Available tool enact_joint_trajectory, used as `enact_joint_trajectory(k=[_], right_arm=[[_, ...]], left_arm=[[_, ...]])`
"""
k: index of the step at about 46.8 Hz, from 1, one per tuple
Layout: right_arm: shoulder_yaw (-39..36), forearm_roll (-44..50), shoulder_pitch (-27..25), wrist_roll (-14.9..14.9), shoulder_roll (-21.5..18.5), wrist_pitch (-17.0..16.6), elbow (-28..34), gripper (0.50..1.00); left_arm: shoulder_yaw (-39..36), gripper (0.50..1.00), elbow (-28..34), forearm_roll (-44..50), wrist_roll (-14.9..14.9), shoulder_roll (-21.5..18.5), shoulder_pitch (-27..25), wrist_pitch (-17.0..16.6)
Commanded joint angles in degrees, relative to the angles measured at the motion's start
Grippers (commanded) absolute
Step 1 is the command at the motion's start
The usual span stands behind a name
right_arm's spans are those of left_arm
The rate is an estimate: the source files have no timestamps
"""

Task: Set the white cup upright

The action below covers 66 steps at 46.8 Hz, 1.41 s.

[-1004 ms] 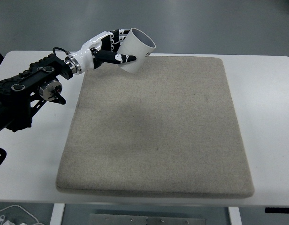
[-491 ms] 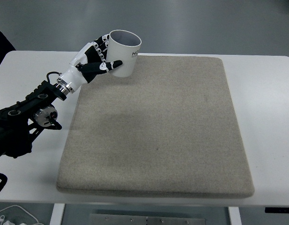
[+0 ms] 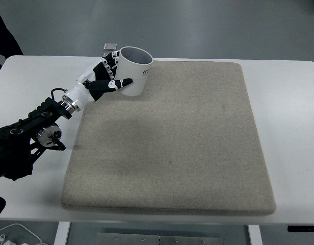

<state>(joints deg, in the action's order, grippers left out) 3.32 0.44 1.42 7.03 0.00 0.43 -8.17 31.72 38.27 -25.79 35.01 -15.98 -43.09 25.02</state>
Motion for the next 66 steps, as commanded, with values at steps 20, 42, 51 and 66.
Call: enact_joint_trajectory(k=[20,42,51,66], right_arm=[[-0.1,0.0,0.1,0.0,0.0,0.0,0.0,0.93],[-0.1,0.0,0.0,0.0,0.0,0.0,0.0,0.93],[-0.1,0.0,0.0,0.0,0.0,0.0,0.0,0.93],[0.0,0.0,0.0,0.0,0.0,0.0,0.0,0.93]], left_arm=[[0.9,0.709,-0.9,-1.8,0.0,3.1,0.1,-4.3],[0.0,0.735,-3.4,-2.2,0.0,5.5,0.1,-6.3],[0.0,0.743,-5.4,-2.8,0.0,5.5,0.1,-6.4],[0.0,0.776,-6.4,-4.0,0.0,5.5,0.1,-6.4]])
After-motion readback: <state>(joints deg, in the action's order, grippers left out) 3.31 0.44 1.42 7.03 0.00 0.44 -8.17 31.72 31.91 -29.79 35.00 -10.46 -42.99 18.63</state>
